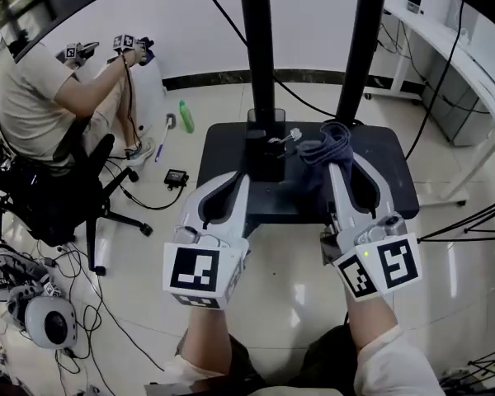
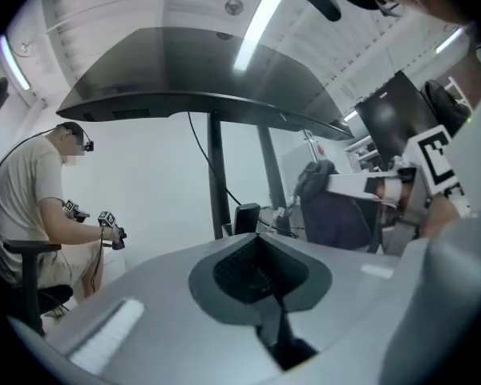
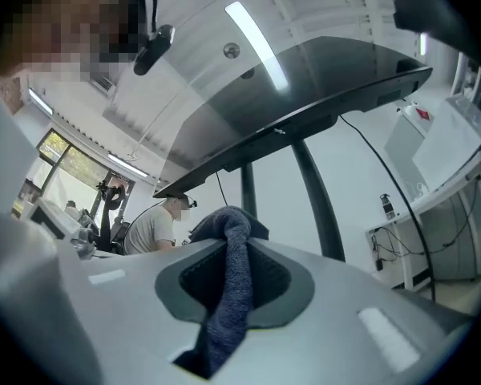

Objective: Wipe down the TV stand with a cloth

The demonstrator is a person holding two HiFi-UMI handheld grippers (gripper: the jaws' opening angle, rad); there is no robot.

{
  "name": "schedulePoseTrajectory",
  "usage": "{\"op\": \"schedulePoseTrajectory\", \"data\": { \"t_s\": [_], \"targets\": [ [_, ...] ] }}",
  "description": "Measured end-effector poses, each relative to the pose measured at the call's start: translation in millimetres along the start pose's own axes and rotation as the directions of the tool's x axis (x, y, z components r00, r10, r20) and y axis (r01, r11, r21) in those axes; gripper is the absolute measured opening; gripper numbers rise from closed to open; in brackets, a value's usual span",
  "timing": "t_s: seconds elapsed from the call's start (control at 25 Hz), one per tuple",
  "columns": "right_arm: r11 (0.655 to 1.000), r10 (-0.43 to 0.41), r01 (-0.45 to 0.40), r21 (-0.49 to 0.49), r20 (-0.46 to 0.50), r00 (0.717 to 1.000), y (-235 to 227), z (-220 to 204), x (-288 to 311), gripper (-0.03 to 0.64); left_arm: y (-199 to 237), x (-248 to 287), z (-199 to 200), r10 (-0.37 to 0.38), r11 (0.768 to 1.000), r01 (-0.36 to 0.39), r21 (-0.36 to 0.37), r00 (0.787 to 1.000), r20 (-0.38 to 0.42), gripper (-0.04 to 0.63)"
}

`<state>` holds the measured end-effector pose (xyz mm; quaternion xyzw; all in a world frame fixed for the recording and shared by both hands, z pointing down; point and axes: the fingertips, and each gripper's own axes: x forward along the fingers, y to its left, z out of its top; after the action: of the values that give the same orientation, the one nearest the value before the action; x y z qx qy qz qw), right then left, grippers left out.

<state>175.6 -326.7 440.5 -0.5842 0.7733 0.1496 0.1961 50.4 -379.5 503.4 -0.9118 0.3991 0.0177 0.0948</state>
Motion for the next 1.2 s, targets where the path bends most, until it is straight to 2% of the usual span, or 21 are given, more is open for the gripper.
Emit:
{"op": "schedulePoseTrajectory", "data": {
  "t_s": [0.04, 0.08, 0.2, 0.28, 0.36, 0.44, 0.56, 0.72, 0.88, 0.96, 1.0, 1.04, 1.12, 1.16, 1.2],
  "targets": [
    [1.000, 0.017, -0.017, 0.000, -0.020, 1.000, 0, 4, 11, 0.052, -3, -7, -3, -0.006, 1.000, 0.005, -0.007, 0.999, -0.036, 0.109],
    [0.999, 0.042, -0.042, 0.004, -0.042, 0.998, 0, 13, 28, 0.052, -2, -11, -2, -0.003, 1.000, 0.003, -0.013, 1.000, -0.030, 0.109],
    [0.990, 0.139, -0.138, 0.017, -0.050, 0.989, 4, 63, 105, 0.052, 12, -18, 15, -0.003, 0.999, 0.007, -0.035, 0.991, 0.136, 0.109],
    [0.986, 0.157, -0.158, -0.054, -0.015, 0.987, 9, 107, 166, 0.052, 17, -27, 20, -0.011, 0.999, 0.020, -0.049, 0.985, 0.175, 0.109],
    [0.981, 0.157, -0.163, -0.102, -0.061, 0.986, 10, 121, 209, 0.052, 21, -36, 19, -0.001, 0.998, 0.012, -0.062, 0.984, 0.179, 0.109],
    [0.976, 0.184, -0.200, -0.081, -0.174, 0.967, 9, 95, 231, 0.052, 21, -41, 18, -0.004, 0.996, 0.019, -0.082, 0.984, 0.178, 0.109],
    [0.970, 0.225, -0.242, -0.010, -0.334, 0.915, 5, 22, 229, 0.052, 22, -49, 20, -0.010, 0.996, 0.027, -0.089, 0.981, 0.192, 0.109],
    [0.976, 0.213, -0.210, 0.061, -0.482, 0.850, -15, -84, 201, 0.054, 34, -57, 16, 0.005, 0.993, 0.019, -0.115, 0.979, 0.202, 0.109],
    [0.951, 0.289, -0.173, 0.257, -0.533, 0.795, -20, -116, 187, 0.054, 25, -59, 20, -0.020, 0.993, 0.044, -0.108, 0.975, 0.220, 0.109],
    [0.957, 0.272, -0.156, 0.244, -0.571, 0.775, -26, -120, 179, 0.054, 18, -57, 22, -0.029, 0.993, 0.054, -0.105, 0.974, 0.226, 0.109],
    [0.966, 0.243, -0.144, 0.213, -0.573, 0.783, -32, -115, 176, 0.054, 15, -55, 22, -0.031, 0.993, 0.057, -0.107, 0.974, 0.226, 0.109],
    [0.977, 0.200, -0.123, 0.173, -0.553, 0.809, -40, -103, 172, 0.054, 12, -53, 23, -0.034, 0.992, 0.059, -0.109, 0.974, 0.224, 0.109],
    [0.997, 0.076, -0.064, 0.043, -0.436, 0.897, -52, -55, 153, 0.054, 7, -49, 26, -0.034, 0.993, 0.058, -0.104, 0.975, 0.222, 0.109],
    [0.999, 0.008, -0.027, -0.048, -0.347, 0.938, -53, -25, 133, 0.054, 4, -47, 30, -0.031, 0.994, 0.053, -0.094, 0.974, 0.223, 0.109],
    [0.990, -0.050, 0.016, -0.139, -0.249, 0.967, -48, 4, 106, 0.052, 2, -46, 33, -0.026, 0.996, 0.045, -0.081, 0.974, 0.226, 0.109]
  ]
}}
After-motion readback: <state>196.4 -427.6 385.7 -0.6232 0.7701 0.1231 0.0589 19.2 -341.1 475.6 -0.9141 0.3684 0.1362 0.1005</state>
